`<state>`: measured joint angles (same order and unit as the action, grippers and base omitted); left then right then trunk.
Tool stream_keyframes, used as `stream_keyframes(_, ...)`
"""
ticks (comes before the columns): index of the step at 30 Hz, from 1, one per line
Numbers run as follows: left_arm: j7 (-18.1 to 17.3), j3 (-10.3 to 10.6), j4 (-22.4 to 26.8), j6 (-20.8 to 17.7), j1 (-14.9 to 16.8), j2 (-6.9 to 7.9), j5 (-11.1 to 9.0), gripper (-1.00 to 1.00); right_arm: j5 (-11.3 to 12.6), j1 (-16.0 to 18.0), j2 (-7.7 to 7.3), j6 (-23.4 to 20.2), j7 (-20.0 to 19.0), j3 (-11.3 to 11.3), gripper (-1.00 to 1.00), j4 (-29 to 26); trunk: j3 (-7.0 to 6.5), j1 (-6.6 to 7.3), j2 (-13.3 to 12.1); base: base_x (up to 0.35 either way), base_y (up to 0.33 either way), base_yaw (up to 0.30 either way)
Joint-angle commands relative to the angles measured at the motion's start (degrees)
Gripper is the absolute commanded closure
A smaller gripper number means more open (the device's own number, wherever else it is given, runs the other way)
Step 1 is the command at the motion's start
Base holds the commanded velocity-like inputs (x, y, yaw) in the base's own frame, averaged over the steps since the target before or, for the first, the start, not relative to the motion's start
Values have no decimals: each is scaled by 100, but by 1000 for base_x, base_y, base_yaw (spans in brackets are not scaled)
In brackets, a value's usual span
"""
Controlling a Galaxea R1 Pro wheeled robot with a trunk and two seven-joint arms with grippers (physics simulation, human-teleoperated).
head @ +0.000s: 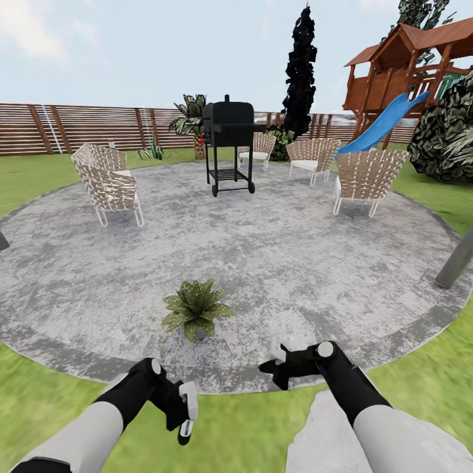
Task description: Pick up the pesticide atomizer in the garden and spray insectifuge to fully cover both potted plants in the garden.
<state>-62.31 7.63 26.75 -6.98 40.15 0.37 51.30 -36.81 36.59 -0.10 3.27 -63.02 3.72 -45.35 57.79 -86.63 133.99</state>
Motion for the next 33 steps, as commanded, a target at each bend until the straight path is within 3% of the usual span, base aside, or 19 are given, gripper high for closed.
stream_keyframes(1, -19, 48, 13, -57, 1, -35, 13, 100, -39, 17, 35, 29, -14, 106, 100, -46, 5, 1, 2, 0, 0, 0)
stream_keyframes(11, 40, 58, 13, -34, -7, -304, 36, 100, -29, 66, 281, 25, -18, 174, 100, -97, 5, 1, 2, 0, 0, 0)
stream_keyframes(22, 334, 8, 24, 2, -5, -554, -50, 100, -20, 68, 308, 26, -18, 182, 100, -83, 5, 1, 2, 0, 0, 0)
stream_keyframes(27, 342, 14, 28, 20, 1, -576, -536, 100, -20, 68, 308, 27, -18, 182, 100, -78, 5, 1, 2, 0, 0, 0)
stream_keyframes(33, 350, 11, 32, 146, 2, -605, -619, 100, -20, 68, 308, 26, -18, 182, 100, -68, 5, 1, 2, 0, 0, 0)
